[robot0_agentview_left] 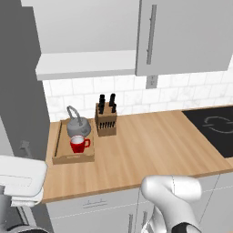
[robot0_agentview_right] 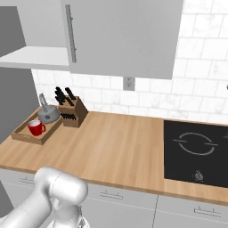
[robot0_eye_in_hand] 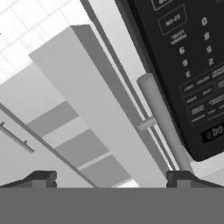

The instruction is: Pick the kettle from the counter and place it on the tray. Then pick the mug from the cabinet and place it on the tray. Then close the cabinet doors.

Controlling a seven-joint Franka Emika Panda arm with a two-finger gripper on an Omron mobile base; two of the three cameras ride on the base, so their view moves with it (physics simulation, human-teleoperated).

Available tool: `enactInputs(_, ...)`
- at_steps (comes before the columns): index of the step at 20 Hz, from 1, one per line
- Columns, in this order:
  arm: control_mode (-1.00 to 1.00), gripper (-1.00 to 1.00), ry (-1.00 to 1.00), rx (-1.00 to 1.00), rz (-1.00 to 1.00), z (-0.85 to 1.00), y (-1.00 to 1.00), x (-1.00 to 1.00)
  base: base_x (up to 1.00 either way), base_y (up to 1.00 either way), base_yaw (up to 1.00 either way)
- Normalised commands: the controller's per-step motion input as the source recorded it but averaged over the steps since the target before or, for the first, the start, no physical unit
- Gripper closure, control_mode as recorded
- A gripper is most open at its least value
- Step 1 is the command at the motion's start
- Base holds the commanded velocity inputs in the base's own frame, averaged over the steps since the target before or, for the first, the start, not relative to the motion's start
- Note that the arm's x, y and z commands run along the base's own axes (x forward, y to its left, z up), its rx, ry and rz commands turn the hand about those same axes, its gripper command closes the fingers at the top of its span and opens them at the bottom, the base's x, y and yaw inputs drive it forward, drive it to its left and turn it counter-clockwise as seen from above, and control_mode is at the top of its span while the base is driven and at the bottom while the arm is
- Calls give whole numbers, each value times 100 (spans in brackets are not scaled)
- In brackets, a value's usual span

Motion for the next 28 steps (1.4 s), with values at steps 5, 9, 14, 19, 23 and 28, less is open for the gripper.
enactInputs(5, -100, -100, 14, -7, 0, -24, 14, 12, 0, 0, 0)
enactInputs(9, -100, -100, 14, -3, 0, -5, 5, 19, 0, 0, 0)
enactInputs(14, -100, -100, 13, -1, 0, 0, 0, 22, 0, 0, 0)
enactInputs(19, -100, -100, 12, -2, 0, -9, 0, 17, 0, 0, 0)
enactInputs(23, -100, -100, 13, -3, 0, -13, 0, 13, 0, 0, 0)
enactInputs(28, -100, -100, 11, 0, -7, 0, -18, 4, 0, 0, 0)
